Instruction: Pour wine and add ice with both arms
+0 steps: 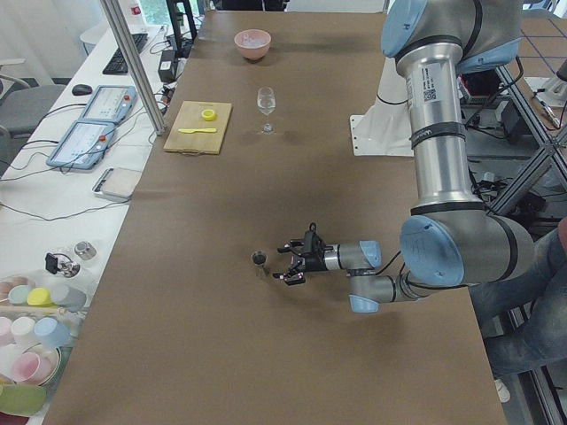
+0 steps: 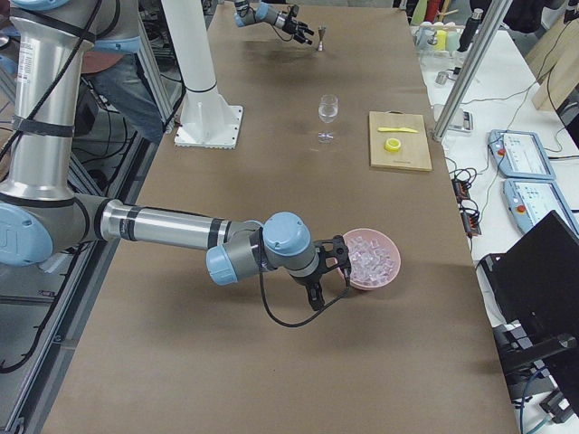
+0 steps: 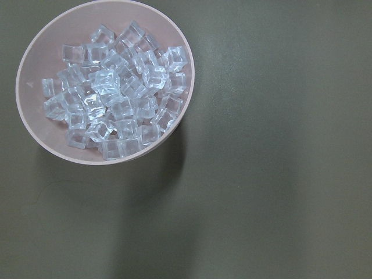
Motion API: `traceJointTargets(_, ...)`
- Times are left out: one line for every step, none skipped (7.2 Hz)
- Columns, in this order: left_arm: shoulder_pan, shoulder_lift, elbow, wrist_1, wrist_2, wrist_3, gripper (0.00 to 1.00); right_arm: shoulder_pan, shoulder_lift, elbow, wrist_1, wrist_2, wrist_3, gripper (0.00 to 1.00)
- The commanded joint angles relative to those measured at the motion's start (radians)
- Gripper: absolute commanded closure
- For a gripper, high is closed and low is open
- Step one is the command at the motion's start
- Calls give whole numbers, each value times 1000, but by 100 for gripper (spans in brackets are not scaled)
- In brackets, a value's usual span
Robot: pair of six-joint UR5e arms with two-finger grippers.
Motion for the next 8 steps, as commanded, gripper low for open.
traceJointTargets(-59, -22, 20, 3, -50, 25, 2, 0, 0, 0, 0, 0, 0, 0)
traceJointTargets(-59, -26, 26, 3, -50, 23, 2, 0, 0, 0, 0, 0, 0, 0)
traceJointTargets(-76, -39, 29, 6, -51, 25, 2, 0, 0, -1, 0, 0, 0, 0)
traceJointTargets(-100, -46, 29, 6, -85, 25, 3, 0, 2, -1, 0, 0, 0, 0)
traceJointTargets(-120, -59, 38, 6, -102, 25, 3, 0, 2, -3, 0, 0, 0, 0)
traceJointTargets(-134, -76, 55, 6, -116, 25, 3, 0, 0, -3, 0, 0, 0, 0)
traceJointTargets(-142, -85, 57, 6, -117, 25, 3, 0, 2, -3, 0, 0, 0, 0)
traceJointTargets(-153, -87, 57, 6, -133, 25, 3, 0, 2, -3, 0, 0, 0, 0)
